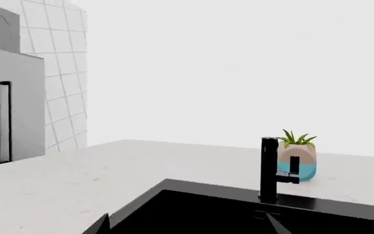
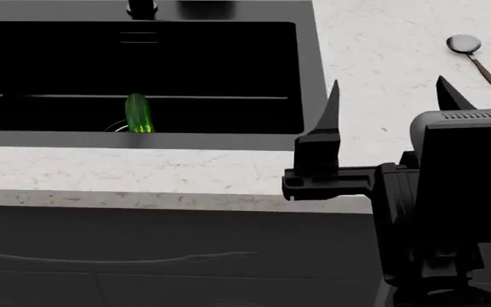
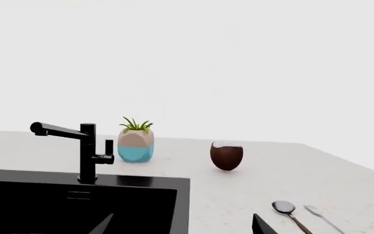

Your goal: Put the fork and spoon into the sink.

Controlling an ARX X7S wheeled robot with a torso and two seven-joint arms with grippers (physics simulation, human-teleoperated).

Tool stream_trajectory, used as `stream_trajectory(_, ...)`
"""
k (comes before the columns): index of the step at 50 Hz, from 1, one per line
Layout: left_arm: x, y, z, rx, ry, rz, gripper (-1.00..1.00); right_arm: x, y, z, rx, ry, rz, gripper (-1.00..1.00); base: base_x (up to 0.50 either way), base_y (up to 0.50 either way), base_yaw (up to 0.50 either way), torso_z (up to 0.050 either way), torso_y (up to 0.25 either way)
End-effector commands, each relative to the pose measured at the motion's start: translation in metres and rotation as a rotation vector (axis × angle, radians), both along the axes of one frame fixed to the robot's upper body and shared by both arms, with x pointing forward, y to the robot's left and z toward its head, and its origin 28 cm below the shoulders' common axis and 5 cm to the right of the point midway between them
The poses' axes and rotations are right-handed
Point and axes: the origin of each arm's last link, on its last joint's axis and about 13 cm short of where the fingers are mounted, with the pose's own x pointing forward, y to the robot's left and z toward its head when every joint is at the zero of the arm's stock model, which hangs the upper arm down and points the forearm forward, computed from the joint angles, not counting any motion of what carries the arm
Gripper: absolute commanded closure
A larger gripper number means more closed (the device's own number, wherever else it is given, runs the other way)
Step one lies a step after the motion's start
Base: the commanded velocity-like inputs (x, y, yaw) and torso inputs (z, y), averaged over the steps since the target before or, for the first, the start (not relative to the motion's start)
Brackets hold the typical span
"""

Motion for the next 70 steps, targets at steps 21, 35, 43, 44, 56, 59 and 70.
stream_trajectory(21, -0.053, 0.031, 0.010, 0.060, 0.151, 0.376, -1.00, 0.007, -0.003, 0.028, 0.003, -0.030, 0.012, -1.00, 0.00, 0.00, 0.00, 0.000, 0.000)
stream_trajectory(35, -0.053, 0.026, 0.013, 0.094, 0.116, 0.362, -1.00, 0.008, -0.005, 0.044, -0.002, -0.044, 0.044, -1.00, 0.07, -0.05, 0.00, 0.000, 0.000)
stream_trajectory(43, -0.050, 0.025, 0.011, 0.098, 0.113, 0.363, -1.00, 0.014, -0.011, 0.070, -0.025, -0.034, 0.044, -1.00, 0.37, -0.23, 0.00, 0.000, 0.000)
stream_trajectory(44, -0.050, 0.025, 0.011, 0.098, 0.112, 0.366, -1.00, 0.014, -0.010, 0.072, -0.023, -0.038, 0.048, -1.00, 0.38, -0.23, 0.00, 0.000, 0.000)
stream_trajectory(56, -0.051, 0.023, 0.010, 0.062, 0.084, 0.360, -1.00, 0.010, -0.011, 0.068, -0.013, -0.046, 0.063, -1.00, 0.37, -0.23, 0.00, 0.000, 0.000)
stream_trajectory(59, -0.051, 0.023, 0.009, 0.063, 0.090, 0.354, -1.00, 0.008, -0.010, 0.068, -0.010, -0.048, 0.068, -1.00, 0.38, -0.23, 0.00, 0.000, 0.000)
stream_trajectory(70, -0.051, 0.024, 0.006, 0.061, 0.085, 0.378, -1.00, 0.006, -0.009, 0.066, -0.003, -0.063, 0.098, -1.00, 0.37, -0.23, 0.00, 0.000, 0.000)
